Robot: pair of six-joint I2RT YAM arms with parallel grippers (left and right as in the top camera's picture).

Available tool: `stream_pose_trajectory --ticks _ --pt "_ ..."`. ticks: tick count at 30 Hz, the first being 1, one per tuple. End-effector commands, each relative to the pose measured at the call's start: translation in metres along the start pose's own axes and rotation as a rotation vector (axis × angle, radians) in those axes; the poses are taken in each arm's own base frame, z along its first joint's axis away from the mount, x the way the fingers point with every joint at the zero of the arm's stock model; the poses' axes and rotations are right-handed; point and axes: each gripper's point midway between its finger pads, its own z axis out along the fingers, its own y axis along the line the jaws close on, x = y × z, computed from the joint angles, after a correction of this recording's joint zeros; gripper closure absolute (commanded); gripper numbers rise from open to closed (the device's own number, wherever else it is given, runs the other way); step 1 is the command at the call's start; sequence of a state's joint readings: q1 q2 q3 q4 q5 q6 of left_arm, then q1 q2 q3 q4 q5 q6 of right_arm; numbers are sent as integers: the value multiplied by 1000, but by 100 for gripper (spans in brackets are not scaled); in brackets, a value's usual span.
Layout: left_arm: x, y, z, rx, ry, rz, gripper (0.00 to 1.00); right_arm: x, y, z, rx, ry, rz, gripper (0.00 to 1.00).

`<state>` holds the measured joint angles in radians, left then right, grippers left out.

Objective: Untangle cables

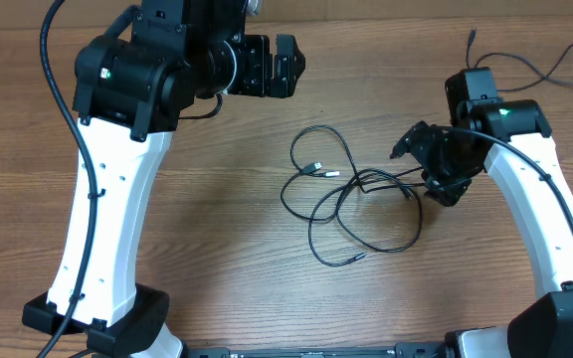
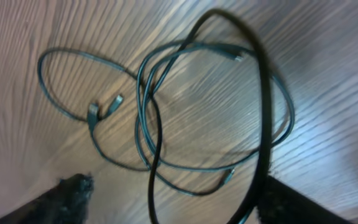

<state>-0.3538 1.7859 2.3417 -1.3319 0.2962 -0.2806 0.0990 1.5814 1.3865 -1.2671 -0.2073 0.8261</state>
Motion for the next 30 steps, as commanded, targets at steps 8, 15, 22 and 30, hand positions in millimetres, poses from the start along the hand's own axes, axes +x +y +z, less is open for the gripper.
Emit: stream_pose_trajectory --ticks 8,15,22,30 --pt "2 -4 -2 12 1 28 0 -5 -14 11 57 -36 21 54" --pt "2 -4 -2 12 4 27 0 -7 -7 11 28 -41 16 85" --pt "3 -4 -2 11 7 26 0 -11 33 7 -157 -31 -78 96" --pt "6 -1 6 4 30 27 0 17 133 -61 -674 39 -502 96"
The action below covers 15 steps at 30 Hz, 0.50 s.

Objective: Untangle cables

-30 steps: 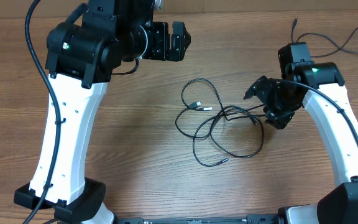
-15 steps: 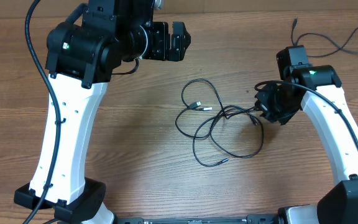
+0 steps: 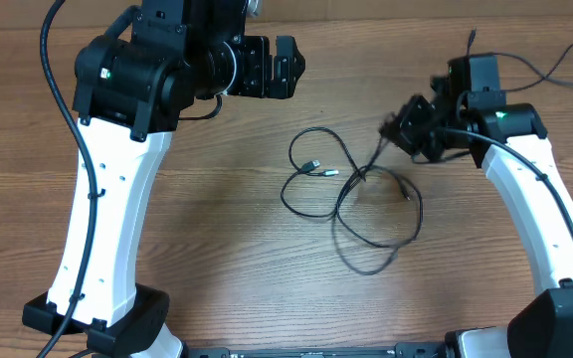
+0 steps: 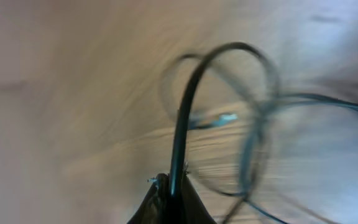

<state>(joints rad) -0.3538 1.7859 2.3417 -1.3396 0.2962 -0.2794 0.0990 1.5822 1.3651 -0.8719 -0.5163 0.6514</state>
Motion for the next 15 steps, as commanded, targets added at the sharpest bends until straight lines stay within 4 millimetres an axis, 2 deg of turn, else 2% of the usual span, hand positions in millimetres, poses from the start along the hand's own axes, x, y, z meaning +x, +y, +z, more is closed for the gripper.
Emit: stream_pose_trajectory --ticks 1,4,8,15 --pt "6 0 10 2 35 25 0 6 63 -27 -234 54 -187 96" --pt "13 6 20 -9 78 11 0 0 84 -46 -263 17 -222 96" --pt "20 12 33 -21 128 -4 0 0 108 -70 -299 -12 -297 96" --pt "20 13 37 -23 133 -3 0 26 148 -98 -391 14 -417 96"
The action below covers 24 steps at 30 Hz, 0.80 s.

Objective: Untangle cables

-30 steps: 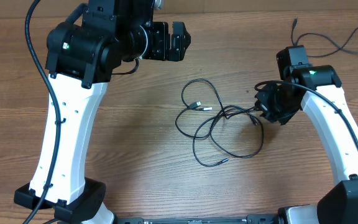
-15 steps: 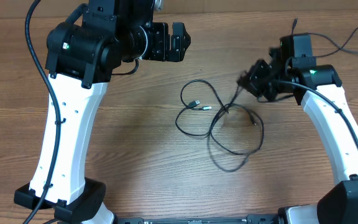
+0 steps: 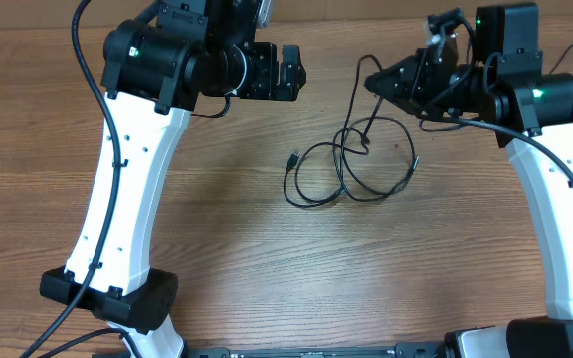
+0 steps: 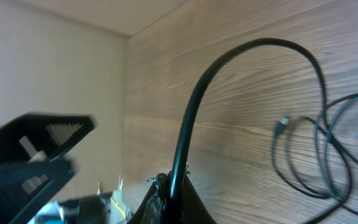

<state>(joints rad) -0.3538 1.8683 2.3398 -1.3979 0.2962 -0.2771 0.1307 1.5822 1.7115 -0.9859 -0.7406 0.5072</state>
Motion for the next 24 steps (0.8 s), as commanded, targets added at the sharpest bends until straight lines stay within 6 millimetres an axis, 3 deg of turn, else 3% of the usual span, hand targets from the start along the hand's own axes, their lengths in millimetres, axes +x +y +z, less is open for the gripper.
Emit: stream_pose_trajectory --ticks 1,8,14,21,24 --pt "0 -4 1 13 -2 38 0 11 49 -14 -117 12 -133 96" --pt "-2 -4 1 14 -7 39 0 33 115 -30 -227 15 -285 96" --pt "0 -3 1 11 -2 36 0 26 157 -63 -275 -83 -388 96" --pt "2 -3 1 8 8 33 0 23 187 -92 -323 -156 -464 96" --pt "2 -2 1 8 8 33 0 20 189 -95 -309 -184 -469 96"
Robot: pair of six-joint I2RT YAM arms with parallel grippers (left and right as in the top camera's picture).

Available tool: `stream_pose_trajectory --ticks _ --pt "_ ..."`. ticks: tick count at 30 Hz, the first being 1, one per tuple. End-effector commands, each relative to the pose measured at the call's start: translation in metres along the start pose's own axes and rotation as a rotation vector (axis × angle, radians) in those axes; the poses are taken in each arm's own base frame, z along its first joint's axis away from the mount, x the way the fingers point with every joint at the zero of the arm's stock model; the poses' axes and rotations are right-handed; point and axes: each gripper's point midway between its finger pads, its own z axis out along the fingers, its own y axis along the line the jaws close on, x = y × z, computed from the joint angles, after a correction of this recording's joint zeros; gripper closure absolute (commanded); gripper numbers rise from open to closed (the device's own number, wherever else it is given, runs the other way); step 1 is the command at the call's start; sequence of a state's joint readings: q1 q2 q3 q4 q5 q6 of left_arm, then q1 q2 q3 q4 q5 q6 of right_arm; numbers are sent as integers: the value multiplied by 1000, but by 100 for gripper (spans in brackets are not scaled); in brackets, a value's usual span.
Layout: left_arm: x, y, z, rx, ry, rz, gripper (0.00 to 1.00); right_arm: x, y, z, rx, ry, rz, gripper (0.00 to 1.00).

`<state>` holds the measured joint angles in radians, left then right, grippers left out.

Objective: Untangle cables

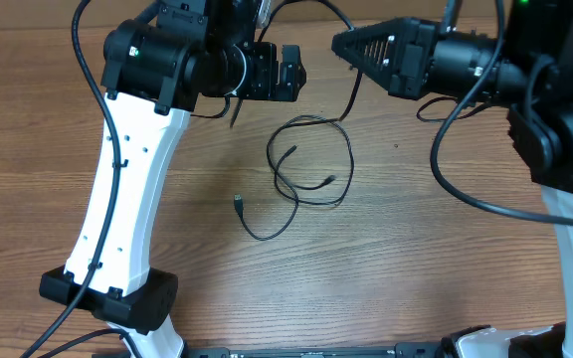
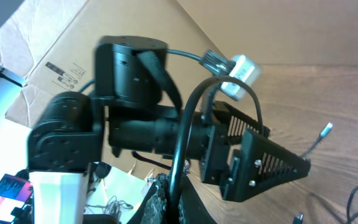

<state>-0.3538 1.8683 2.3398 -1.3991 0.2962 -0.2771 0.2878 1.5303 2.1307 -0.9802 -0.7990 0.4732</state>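
Note:
My right gripper [image 1: 340,42] is raised high over the table's back, shut on a black cable [image 2: 185,124]. The cable arches up out of the jaws and ends in a pale plug [image 2: 240,70]. In the right wrist view my right gripper [image 2: 173,188] faces the left arm closely. A strand drops from it toward thin cable loops [image 1: 311,164] lying on the wooden table [image 1: 426,268], with one loose plug [image 1: 239,202] at the left. Whether the held cable is free of those loops cannot be told. My left gripper [image 1: 291,72] hovers open and holds nothing.
The left arm's white column [image 1: 117,199] stands at the left and the right arm's at the right edge. Cardboard boxes [image 2: 104,50] stand behind the left arm. The arms' own thick black leads [image 1: 456,189] hang in loops.
My right gripper has moved higher and further left with the cable, now close to the left gripper. The loops on the table have shifted left and spread looser. The left arm stayed put.
My right gripper stood open and low around a strand at the tangle's right side. Then it was shut on that strand and nearer the back. Then it held it well above the table, the tangle drawn in beneath. Now it is higher still, and the loops lie looser.

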Motion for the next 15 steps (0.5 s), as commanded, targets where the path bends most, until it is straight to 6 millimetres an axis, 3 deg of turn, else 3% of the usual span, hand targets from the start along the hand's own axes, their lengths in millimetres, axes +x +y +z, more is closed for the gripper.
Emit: stream_pose_trajectory --ticks 1,6,15 --pt "2 -3 1 8 7 33 0 -10 9 -11 21 -53 -45 96" --pt "4 -2 1 7 14 31 0 -18 -26 -15 209 -123 -7 96" --pt "6 -1 1 5 25 51 0 -23 -47 -22 333 -169 13 96"
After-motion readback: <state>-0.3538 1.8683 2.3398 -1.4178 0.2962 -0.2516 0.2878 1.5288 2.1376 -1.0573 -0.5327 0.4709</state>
